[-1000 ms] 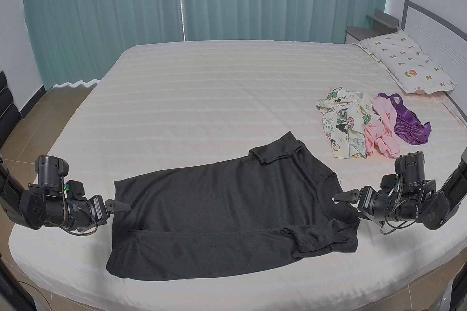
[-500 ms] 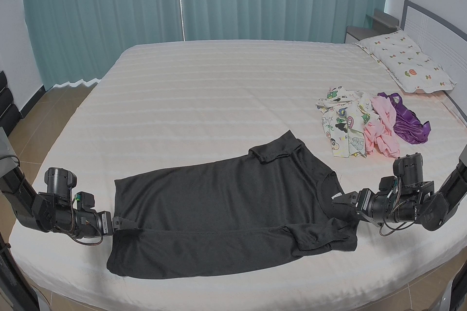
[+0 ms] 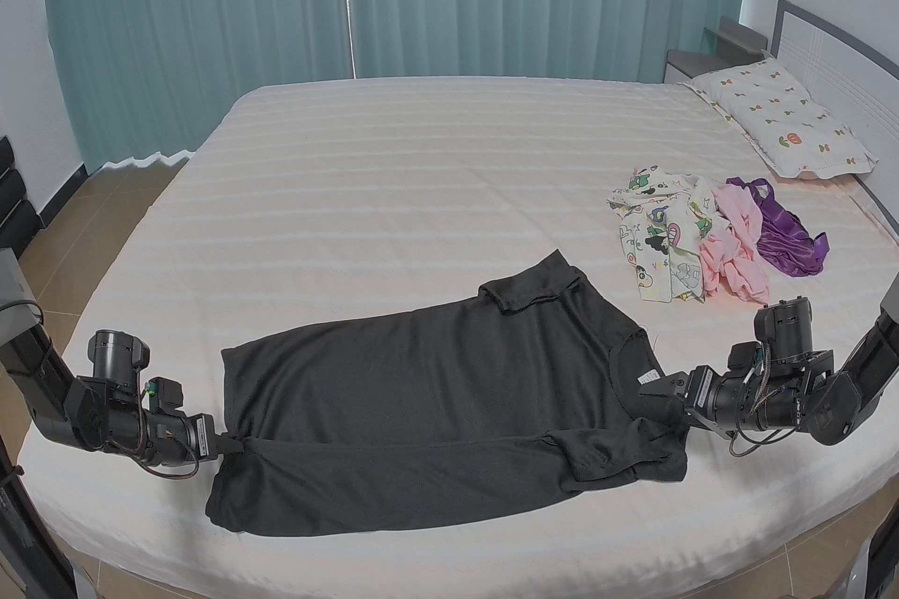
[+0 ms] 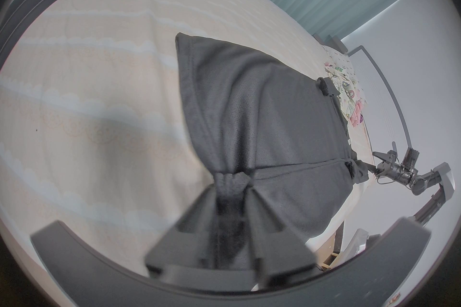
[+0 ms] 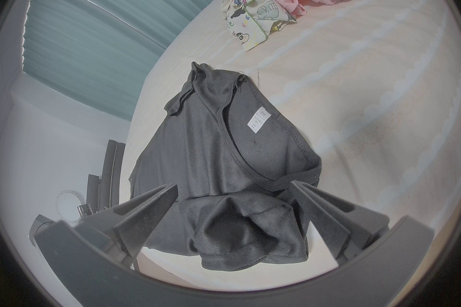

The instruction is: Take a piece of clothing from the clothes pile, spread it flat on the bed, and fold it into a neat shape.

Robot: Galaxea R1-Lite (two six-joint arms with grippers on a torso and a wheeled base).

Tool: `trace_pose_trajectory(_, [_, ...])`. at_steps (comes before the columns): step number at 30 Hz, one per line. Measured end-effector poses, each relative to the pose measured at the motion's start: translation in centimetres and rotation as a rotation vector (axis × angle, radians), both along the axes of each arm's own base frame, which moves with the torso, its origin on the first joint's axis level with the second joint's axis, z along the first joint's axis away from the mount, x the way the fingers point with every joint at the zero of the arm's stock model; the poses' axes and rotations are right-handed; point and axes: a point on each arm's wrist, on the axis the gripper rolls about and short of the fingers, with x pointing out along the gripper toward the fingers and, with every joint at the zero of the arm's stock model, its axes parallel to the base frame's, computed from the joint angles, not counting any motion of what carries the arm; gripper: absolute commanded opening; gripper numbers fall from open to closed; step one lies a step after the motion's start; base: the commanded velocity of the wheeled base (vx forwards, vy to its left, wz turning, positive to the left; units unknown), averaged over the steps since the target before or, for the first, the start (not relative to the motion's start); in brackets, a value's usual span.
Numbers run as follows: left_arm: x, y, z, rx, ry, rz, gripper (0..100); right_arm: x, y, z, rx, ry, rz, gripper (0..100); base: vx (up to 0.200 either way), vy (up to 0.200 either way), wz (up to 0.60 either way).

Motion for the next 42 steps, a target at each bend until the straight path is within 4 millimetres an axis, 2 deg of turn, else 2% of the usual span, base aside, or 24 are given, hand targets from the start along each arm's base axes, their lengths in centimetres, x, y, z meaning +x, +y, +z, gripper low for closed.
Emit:
trace_pose_trajectory(7, [-0.6, 0.4, 0.1, -0.004, 0.007, 0.019, 0, 0.3, -0.5, 0.2, -0.003, -0.034, 0.001, 100, 0.0, 0.0, 0.0])
trace_pose_trajectory(13, [-1.0, 0.4, 0.5, -0.013, -0.003, 0.016, 0, 1.1, -1.0, 0.1, -0.032, -0.097, 0.139, 100, 0.0, 0.0, 0.0])
trace_pose_trajectory(20, [-1.2, 0.3, 0.8, -0.029, -0.011, 0.009, 0, 3.4, -1.2, -0.8, -0.038, -0.102, 0.222, 100, 0.0, 0.0, 0.0])
trace_pose_trajectory(25, [-1.2, 0.2, 0.9, -0.032, -0.013, 0.008, 0, 4.3, -1.3, -2.1, -0.03, -0.104, 0.321, 100, 0.0, 0.0, 0.0])
trace_pose_trajectory(42, [-1.3, 0.2, 1.2, -0.032, -0.024, 0.01, 0, 3.6, -2.2, -4.4, 0.051, -0.034, 0.38, 100, 0.0, 0.0, 0.0])
